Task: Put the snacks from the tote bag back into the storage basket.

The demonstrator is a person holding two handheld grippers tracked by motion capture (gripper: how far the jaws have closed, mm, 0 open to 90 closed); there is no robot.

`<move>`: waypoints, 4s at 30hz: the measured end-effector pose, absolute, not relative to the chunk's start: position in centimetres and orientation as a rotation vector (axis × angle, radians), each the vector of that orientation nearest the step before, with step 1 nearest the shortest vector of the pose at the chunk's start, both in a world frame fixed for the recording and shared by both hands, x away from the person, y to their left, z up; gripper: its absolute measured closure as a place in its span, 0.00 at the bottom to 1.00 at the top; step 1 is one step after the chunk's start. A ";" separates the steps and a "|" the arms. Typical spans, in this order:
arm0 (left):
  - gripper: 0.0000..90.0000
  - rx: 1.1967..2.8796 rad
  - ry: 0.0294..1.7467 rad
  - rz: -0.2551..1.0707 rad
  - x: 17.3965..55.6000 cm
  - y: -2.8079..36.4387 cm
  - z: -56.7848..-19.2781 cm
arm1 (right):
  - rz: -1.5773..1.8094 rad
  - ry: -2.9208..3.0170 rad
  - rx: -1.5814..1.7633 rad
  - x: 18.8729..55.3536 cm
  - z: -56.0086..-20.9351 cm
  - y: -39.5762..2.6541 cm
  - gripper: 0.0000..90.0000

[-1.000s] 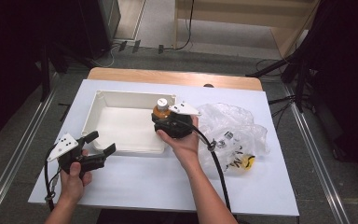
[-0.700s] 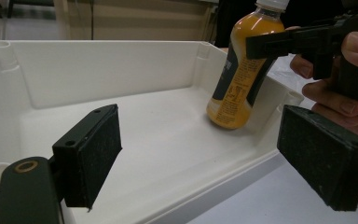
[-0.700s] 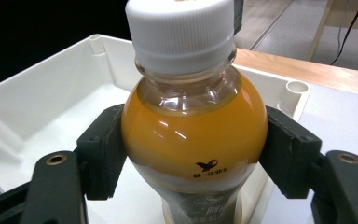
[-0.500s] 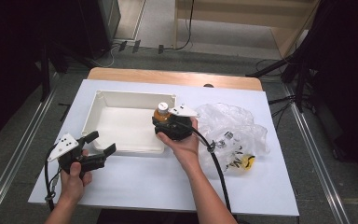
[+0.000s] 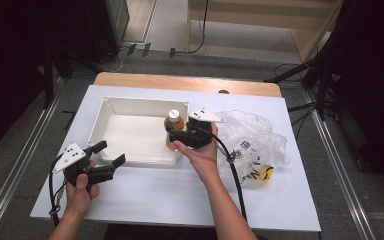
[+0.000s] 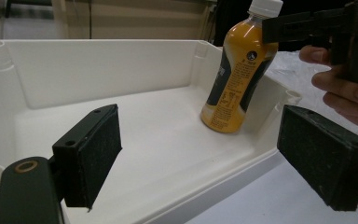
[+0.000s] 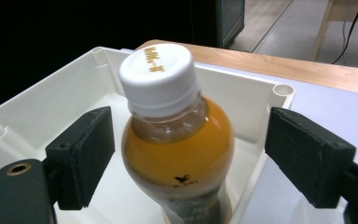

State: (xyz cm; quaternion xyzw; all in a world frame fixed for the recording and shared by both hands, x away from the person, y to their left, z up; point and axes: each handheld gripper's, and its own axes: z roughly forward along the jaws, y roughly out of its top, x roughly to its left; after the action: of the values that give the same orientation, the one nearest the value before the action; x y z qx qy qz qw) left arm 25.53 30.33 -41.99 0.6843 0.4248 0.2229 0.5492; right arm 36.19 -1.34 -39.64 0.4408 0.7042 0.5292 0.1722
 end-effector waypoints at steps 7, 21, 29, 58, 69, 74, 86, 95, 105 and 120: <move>0.15 1.624 1.006 0.529 25.6 30.3 -42.1 | 1.529 1.986 1.207 35.4 -38.8 -2.3 0.19; 0.15 1.628 1.013 0.531 25.6 30.1 -42.2 | 1.549 1.950 1.193 34.5 -37.9 -4.7 0.20; 0.15 1.632 1.010 0.530 25.6 30.1 -42.2 | 1.545 1.920 1.198 34.0 -37.9 -6.0 0.20; 0.15 1.638 1.018 0.534 25.7 30.0 -42.4 | 1.474 1.834 1.259 32.6 -38.8 -12.8 0.20; 0.15 1.635 1.023 0.533 25.7 30.1 -42.4 | 1.461 1.802 1.279 31.7 -39.5 -15.1 0.20; 0.15 1.638 1.025 0.536 25.7 30.1 -42.4 | 1.456 1.783 1.292 31.2 -39.8 -16.3 0.20; 0.15 1.633 1.027 0.535 25.7 30.1 -42.5 | 1.435 1.754 1.315 30.3 -40.5 -18.5 0.20; 0.15 1.633 1.029 0.535 25.7 30.3 -42.4 | 1.419 1.742 1.326 29.7 -40.9 -19.6 0.20; 0.15 1.635 1.033 0.534 25.7 30.3 -42.5 | 1.410 1.716 1.344 29.1 -41.4 -21.1 0.20; 0.15 1.622 1.043 0.541 25.7 30.8 -42.4 | 1.379 1.686 1.371 27.9 -42.5 -23.4 0.20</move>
State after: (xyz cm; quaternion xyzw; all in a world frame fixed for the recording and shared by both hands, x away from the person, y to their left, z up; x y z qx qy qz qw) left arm 25.66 30.76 -42.42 0.6819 0.4387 0.2277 0.5391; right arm 27.89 -23.39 -42.50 0.5113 0.6289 0.5145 0.2801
